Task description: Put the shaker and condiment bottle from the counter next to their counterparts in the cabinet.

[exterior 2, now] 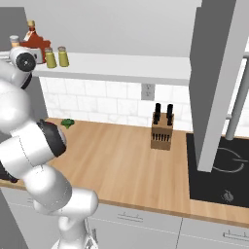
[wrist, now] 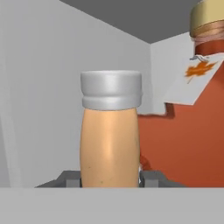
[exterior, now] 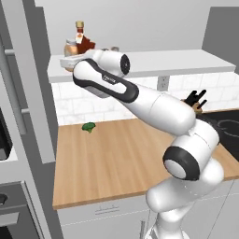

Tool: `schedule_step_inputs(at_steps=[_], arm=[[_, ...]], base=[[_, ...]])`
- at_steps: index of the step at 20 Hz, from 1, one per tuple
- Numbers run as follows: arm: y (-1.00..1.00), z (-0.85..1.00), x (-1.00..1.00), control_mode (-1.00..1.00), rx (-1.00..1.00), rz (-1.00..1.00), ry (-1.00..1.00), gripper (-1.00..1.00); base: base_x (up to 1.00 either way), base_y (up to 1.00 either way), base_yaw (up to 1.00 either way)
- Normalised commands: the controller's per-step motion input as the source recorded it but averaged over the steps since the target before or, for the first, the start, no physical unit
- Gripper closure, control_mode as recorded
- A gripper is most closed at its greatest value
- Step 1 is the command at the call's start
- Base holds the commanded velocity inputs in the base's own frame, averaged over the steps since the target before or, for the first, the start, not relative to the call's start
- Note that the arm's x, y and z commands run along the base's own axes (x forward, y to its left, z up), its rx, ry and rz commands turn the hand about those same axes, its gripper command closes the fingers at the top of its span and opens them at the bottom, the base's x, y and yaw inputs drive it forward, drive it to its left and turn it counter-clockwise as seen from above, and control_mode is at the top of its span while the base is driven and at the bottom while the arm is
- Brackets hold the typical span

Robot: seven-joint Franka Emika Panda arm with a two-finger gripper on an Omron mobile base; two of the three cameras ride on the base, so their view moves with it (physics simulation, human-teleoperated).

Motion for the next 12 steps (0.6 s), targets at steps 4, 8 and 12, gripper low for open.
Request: schedule_step_inputs(at_steps=[4,8,12], arm=[[0.2,0.0,0.16,-1.0,0.0,0.0,0.0,1.0],[0.07,-0.03,0.15,-1.0,-0.04,0.0,0.0,1.0],[0.01,-0.04,0.16,-1.0,-0.07,0.0,0.01,1.0]], base=[[0.0,0.0,0.0],[0.0,0.0,0.0],[0.0,0.0,0.0]])
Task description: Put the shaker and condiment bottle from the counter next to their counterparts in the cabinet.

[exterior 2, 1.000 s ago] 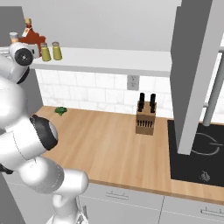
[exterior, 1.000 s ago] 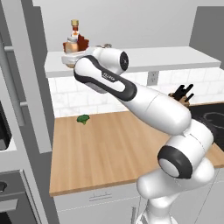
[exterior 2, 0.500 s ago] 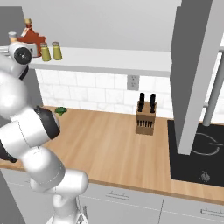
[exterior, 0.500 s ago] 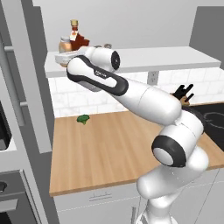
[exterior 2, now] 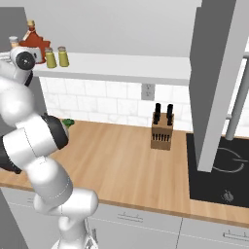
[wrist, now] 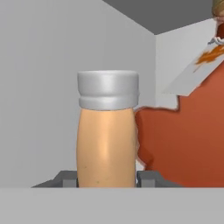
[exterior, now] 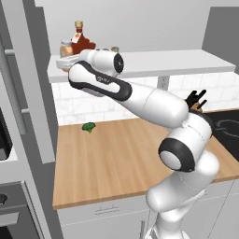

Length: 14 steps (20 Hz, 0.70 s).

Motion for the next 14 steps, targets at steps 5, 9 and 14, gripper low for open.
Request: schedule_step_inputs(at_steps=[5,9,14], arm=[[0.0,0.0,0.06,-1.0,0.0,0.0,0.02,1.0],[0.15,-0.01,0.23,-1.0,0.0,0.0,0.0,-1.0],[0.05,0.0,0.09,-1.0,0.0,0.0,0.0,-1.0]], base=[[0.0,0.0,0.0],[0.0,0.0,0.0],[0.0,0.0,0.0]])
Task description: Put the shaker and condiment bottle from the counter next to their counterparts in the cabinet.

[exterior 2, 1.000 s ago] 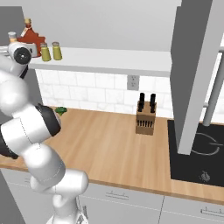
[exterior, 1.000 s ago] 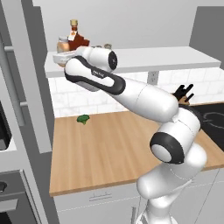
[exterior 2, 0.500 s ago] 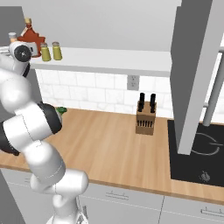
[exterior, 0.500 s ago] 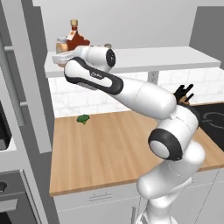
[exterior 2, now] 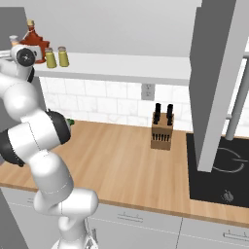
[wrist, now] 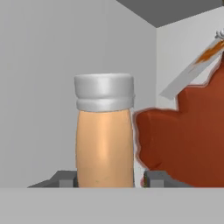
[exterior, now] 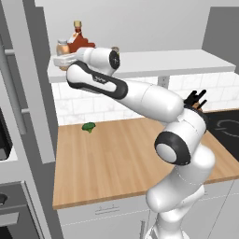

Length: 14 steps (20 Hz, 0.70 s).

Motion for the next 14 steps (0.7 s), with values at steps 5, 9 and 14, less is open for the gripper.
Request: schedule_step_inputs(at_steps=[5,9,14], arm=[[0.0,0.0,0.0,-1.0,0.0,0.0,0.0,-1.0],[0.0,0.0,0.0,-1.0,0.0,0.0,0.0,-1.0],[0.0,0.0,0.0,-1.0,0.0,0.0,0.0,-1.0]], base=[[0.0,0.0,0.0],[0.0,0.0,0.0],[0.0,0.0,0.0]])
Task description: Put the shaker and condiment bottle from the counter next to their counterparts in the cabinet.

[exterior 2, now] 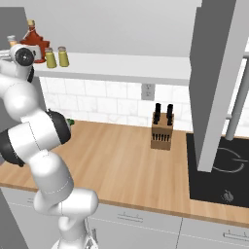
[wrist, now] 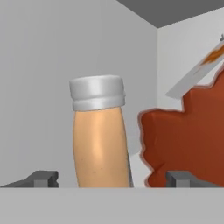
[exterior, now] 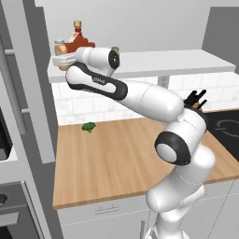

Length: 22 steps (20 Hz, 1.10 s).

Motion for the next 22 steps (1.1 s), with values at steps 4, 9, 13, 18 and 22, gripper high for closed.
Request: schedule_step_inputs(at_steps=[4,9,13,18,22], arm=[[0.0,0.0,-0.02,-1.0,0.0,0.0,0.0,-1.0],[-0.02,0.0,-0.24,-1.0,0.0,0.01,-0.01,-1.0],[-0.09,0.0,-0.39,-1.0,0.0,0.04,-0.02,-1.0],[-0.32,0.0,-0.21,-1.0,0.0,0.01,-0.01,-1.0],[-0.54,-0.01,-0.27,-1.0,0.0,0.0,-0.03,-1.0]], base=[[0.0,0.0,0.0],[0.0,0.0,0.0],[0.0,0.0,0.0],[0.0,0.0,0.0],[0.0,0.0,0.0]])
